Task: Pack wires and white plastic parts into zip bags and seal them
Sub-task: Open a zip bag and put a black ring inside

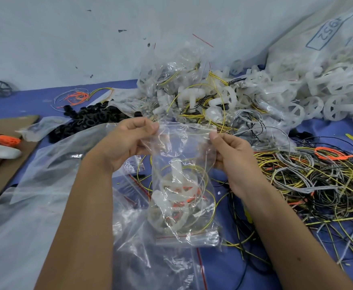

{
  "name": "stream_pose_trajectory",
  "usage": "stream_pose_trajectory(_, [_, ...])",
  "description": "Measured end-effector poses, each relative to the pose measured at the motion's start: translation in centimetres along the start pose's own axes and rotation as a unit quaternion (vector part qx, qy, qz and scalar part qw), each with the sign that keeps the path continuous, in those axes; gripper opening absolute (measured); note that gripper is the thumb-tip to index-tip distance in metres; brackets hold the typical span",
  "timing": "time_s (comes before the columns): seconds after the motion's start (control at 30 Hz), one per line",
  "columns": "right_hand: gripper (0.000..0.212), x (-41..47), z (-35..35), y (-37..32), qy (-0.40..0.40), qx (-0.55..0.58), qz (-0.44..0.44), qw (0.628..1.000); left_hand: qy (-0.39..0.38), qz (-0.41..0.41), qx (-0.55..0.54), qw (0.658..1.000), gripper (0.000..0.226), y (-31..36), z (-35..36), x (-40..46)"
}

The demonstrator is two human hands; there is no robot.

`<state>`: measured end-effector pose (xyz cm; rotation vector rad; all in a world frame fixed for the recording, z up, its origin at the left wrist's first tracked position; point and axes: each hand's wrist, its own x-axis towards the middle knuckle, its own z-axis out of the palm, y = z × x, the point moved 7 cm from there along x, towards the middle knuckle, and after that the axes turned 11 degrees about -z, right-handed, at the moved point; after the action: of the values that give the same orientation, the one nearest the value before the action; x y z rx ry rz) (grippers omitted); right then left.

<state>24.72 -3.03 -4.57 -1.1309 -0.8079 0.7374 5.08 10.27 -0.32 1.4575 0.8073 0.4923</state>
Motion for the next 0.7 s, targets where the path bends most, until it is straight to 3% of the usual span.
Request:
stream_pose_trajectory(0.17, [0.011,0.2,-1.0,-0.9,0.057,-0.022,-0.078,0.995,0.059,0.047,0.031,0.997,0.026,0.8,-1.3,-0.2])
stream_pose_trajectory(0.3, [0.002,0.3,-1.1,-0.8,0.059,-0.002,-0.075,0.995,0.102,0.070,0.108,0.986,0.015,1.5,-1.5,-0.1])
stream_pose_trajectory(0.43, [0.019,0.4,-1.1,-0.9,0.060,-0.001,-0.085,0.995,0.107,0.087,0.157,0.978,0.013,2.4,-1.5,-0.2])
stream_pose_trajectory(0.6, [0.004,0.4,-1.5,-1.2,0.081,-0.012,-0.110,0.991,0.141,0.075,0.240,0.958,0.013,3.4,-1.7,-1.0])
stream_pose_trajectory(0.7, [0.002,0.4,-1.6,-1.5,0.081,-0.032,-0.127,0.988,0.204,0.111,0.274,0.933,0.021,5.2,-0.8,-1.4])
